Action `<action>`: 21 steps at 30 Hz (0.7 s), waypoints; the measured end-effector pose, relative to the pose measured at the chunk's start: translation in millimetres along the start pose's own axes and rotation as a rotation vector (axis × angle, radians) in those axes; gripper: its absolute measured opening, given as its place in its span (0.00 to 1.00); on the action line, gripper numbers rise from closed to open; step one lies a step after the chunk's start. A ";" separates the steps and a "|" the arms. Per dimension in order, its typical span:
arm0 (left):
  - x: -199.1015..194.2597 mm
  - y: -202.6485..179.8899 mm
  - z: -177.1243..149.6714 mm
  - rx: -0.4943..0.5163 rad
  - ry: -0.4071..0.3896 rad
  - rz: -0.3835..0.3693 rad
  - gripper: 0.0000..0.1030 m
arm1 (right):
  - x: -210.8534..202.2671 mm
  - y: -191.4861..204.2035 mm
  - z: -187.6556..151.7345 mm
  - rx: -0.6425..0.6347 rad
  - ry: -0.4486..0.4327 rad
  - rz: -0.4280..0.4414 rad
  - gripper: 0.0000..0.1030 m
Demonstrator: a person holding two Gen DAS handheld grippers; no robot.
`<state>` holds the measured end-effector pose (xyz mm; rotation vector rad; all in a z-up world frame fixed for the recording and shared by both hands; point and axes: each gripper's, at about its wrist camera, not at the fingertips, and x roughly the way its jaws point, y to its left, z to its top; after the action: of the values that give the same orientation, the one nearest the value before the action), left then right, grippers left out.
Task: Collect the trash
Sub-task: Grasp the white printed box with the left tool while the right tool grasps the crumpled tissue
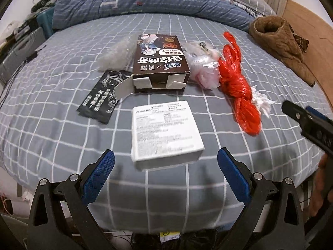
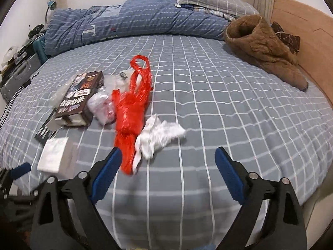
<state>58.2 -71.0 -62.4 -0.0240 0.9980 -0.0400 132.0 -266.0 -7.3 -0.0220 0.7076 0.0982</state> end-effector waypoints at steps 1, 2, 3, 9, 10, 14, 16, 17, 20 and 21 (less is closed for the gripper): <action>3.3 0.0 1.4 -0.001 0.001 0.000 0.94 | 10.5 -0.4 3.5 0.002 0.009 0.006 0.80; 7.7 0.2 3.0 -0.004 0.004 -0.002 0.94 | 16.6 -0.1 5.3 0.001 0.014 0.006 0.79; 11.2 0.6 4.3 -0.006 0.006 -0.007 0.94 | 25.0 0.5 7.2 -0.002 0.021 0.007 0.78; 30.5 0.3 8.9 -0.002 0.015 -0.010 0.93 | 63.5 1.2 8.8 0.001 0.069 0.021 0.71; 33.7 1.3 9.2 -0.007 0.017 -0.012 0.93 | 68.8 1.1 7.9 0.006 0.073 0.027 0.68; 42.4 3.2 8.8 -0.015 0.025 -0.018 0.83 | 80.2 3.3 4.6 0.004 0.088 0.039 0.60; 46.2 2.7 7.2 -0.007 0.032 -0.020 0.76 | 83.4 5.1 2.6 0.002 0.093 0.044 0.57; 47.3 2.6 6.8 -0.004 0.032 -0.019 0.74 | 84.5 5.7 1.6 0.003 0.091 0.045 0.56; 47.6 2.7 6.9 -0.001 0.017 -0.018 0.73 | 84.8 7.0 0.6 -0.002 0.087 0.046 0.49; 47.8 3.3 6.9 -0.003 0.015 -0.019 0.72 | 84.7 7.2 0.7 -0.005 0.086 0.049 0.44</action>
<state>90.0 -69.8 -98.9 -0.0357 1.0126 -0.0557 195.7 -251.8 -61.7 -0.0133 0.7936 0.1465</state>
